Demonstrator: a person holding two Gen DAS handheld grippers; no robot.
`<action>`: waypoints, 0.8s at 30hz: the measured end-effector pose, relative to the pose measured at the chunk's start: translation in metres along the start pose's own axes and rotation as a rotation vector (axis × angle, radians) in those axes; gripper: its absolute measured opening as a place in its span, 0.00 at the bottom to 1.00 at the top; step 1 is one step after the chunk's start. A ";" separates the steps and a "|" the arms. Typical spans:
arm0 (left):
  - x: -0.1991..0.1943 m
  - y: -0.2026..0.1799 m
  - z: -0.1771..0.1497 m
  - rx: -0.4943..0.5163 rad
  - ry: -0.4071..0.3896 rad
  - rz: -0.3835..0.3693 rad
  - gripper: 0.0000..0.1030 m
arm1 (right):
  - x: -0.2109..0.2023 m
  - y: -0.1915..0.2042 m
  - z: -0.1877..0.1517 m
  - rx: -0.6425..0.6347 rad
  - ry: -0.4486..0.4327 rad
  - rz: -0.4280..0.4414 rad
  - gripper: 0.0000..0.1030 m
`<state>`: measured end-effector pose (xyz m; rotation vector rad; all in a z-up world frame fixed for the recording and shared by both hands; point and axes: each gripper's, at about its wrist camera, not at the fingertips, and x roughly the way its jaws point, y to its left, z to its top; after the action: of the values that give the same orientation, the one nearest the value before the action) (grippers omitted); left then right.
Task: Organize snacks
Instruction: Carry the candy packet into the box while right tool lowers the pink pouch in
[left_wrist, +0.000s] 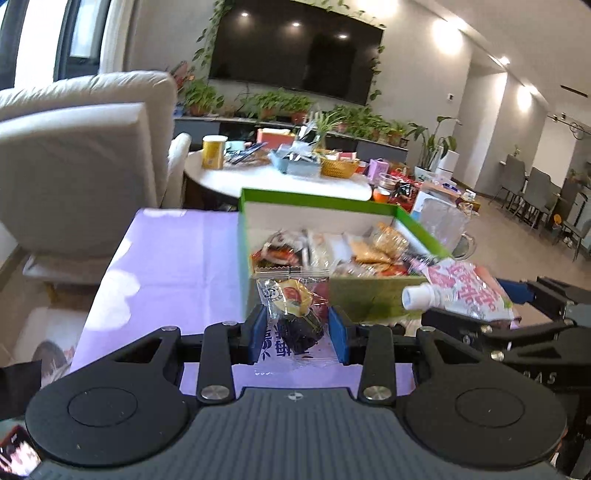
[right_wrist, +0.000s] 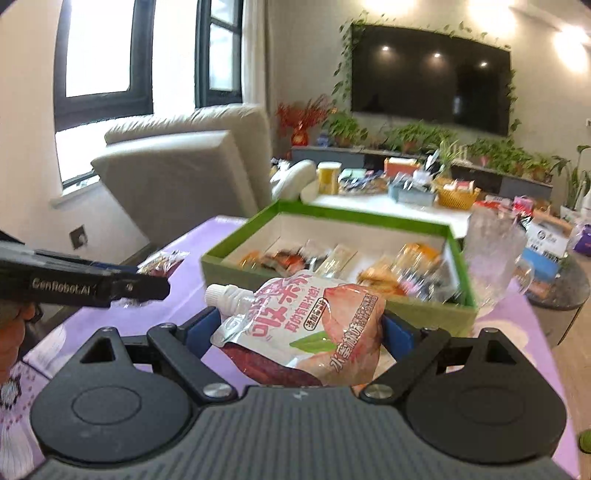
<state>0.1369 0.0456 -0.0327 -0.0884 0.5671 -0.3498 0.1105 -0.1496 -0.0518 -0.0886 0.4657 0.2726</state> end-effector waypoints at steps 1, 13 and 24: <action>0.003 -0.003 0.004 0.010 0.000 -0.003 0.33 | 0.000 -0.003 0.003 0.002 -0.012 -0.007 0.50; 0.050 -0.016 0.035 0.087 0.007 0.013 0.33 | 0.027 -0.031 0.028 0.043 -0.066 -0.044 0.50; 0.104 -0.016 0.055 0.117 0.014 0.026 0.33 | 0.064 -0.047 0.041 0.061 -0.057 -0.059 0.50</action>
<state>0.2439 -0.0060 -0.0367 0.0341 0.5605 -0.3573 0.1966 -0.1736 -0.0437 -0.0348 0.4139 0.2024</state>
